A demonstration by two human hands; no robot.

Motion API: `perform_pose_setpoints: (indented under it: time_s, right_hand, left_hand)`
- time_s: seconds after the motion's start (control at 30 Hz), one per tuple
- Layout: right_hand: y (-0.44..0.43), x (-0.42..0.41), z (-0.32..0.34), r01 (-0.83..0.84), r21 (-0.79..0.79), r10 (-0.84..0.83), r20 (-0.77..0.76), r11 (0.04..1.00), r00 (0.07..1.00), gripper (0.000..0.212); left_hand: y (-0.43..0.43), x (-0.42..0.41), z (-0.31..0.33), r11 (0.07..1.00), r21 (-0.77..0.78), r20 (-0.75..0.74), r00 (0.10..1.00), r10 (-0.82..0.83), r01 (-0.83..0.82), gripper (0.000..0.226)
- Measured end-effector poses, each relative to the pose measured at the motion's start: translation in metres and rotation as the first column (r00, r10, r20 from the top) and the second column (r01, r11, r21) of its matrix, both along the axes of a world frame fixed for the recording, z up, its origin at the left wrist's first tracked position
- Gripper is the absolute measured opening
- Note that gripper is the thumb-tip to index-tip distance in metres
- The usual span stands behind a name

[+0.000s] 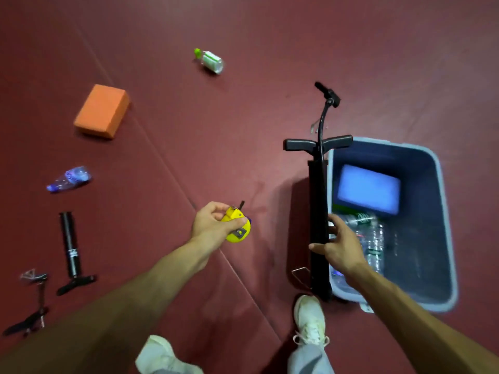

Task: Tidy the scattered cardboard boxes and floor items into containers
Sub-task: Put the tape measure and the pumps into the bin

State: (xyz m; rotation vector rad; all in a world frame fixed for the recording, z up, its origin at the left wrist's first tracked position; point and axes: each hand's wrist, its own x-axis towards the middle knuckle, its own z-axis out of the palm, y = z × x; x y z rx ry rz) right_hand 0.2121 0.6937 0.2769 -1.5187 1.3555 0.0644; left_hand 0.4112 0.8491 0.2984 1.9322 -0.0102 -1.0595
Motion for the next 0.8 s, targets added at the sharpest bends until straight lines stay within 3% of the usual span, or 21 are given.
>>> perform_pose_setpoints:
  time_s: [0.2, 0.33, 0.5, 0.63, 0.8]
  right_hand:
    - [-0.089, -0.126, -0.006, 0.053, -0.01, -0.054, -0.18, 0.999, 0.982, 0.067]
    - [-0.12, -0.16, -0.044, 0.02, 0.058, -0.006, -0.241, 0.998, 0.971, 0.068]
    - [-0.137, -0.149, -0.1, -0.061, 0.12, 0.095, -0.298, 0.991, 0.95, 0.069]
    - [-0.141, -0.119, -0.137, -0.076, 0.08, 0.095, -0.265, 0.994, 0.959, 0.069]
    - [-0.132, -0.094, -0.144, -0.202, 0.106, 0.221, -0.228, 0.974, 0.948, 0.067]
  left_hand:
    - [-0.128, -0.108, -0.009, 0.989, -0.006, -0.022, 0.989, -0.148, 0.148, 0.03]
    - [-0.181, -0.15, -0.032, 0.982, -0.015, -0.041, 0.981, -0.188, 0.187, 0.029]
    - [-0.202, -0.162, -0.066, 0.969, 0.017, -0.053, 0.968, -0.244, 0.246, 0.028]
    - [-0.198, -0.161, -0.091, 0.956, 0.07, -0.048, 0.958, -0.282, 0.285, 0.032]
    - [-0.2, -0.157, -0.105, 0.963, 0.08, -0.062, 0.965, -0.254, 0.258, 0.032]
